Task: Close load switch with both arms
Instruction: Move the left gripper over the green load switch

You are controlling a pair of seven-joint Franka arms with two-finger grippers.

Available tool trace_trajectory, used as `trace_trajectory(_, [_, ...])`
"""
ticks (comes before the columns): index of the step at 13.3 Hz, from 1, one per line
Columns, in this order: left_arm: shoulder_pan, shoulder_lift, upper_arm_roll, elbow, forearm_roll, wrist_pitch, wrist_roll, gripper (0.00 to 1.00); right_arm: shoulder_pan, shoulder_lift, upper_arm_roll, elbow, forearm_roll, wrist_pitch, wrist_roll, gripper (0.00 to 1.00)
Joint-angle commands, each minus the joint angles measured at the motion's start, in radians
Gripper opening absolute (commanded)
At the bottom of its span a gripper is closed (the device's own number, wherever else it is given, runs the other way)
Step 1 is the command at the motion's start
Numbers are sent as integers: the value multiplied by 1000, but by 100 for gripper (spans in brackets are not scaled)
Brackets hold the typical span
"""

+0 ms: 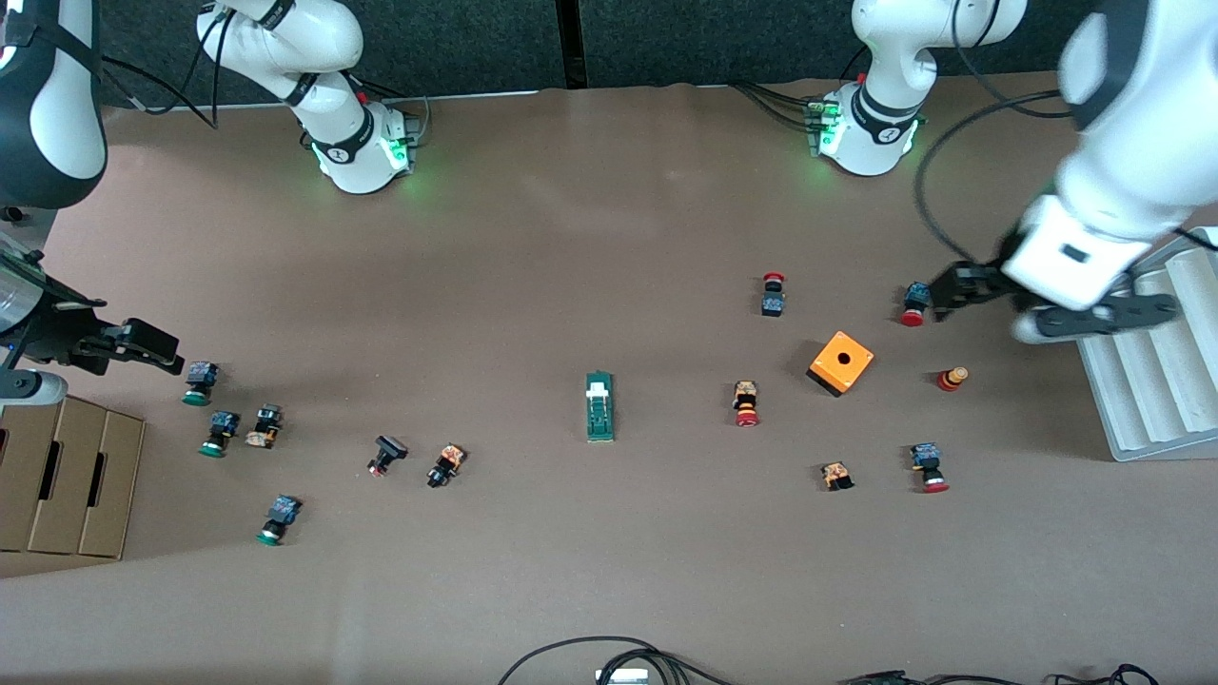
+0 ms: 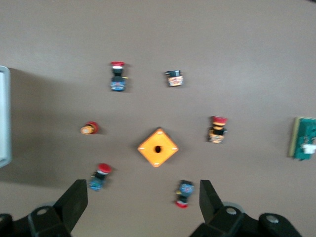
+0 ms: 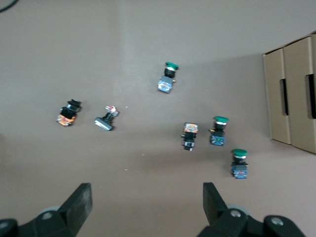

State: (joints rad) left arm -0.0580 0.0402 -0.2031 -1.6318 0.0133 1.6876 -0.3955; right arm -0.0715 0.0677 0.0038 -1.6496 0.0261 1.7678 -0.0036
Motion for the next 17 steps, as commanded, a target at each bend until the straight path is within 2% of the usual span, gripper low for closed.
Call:
trace_trajectory(1, [0, 41, -114, 17, 2, 62, -159, 100, -5, 4, -15, 16, 31, -18, -4, 100])
trace_trajectory(3, [-17, 87, -195, 16, 16, 147, -321, 100, -5, 4, -13, 16, 32, -19, -4, 100])
trace_trajectory(4, [-41, 110, -209, 16, 48, 199, -410, 100, 1, 6, -13, 16, 32, -18, -4, 100])
trace_trajectory(10, [-307, 265, -214, 18, 376, 355, -901, 100, 30, 33, -8, 16, 25, -18, -4, 100])
trace_trajectory(17, [-488, 463, -213, 12, 843, 458, -1408, 100, 93, 81, -8, 20, -28, -10, -29, 100])
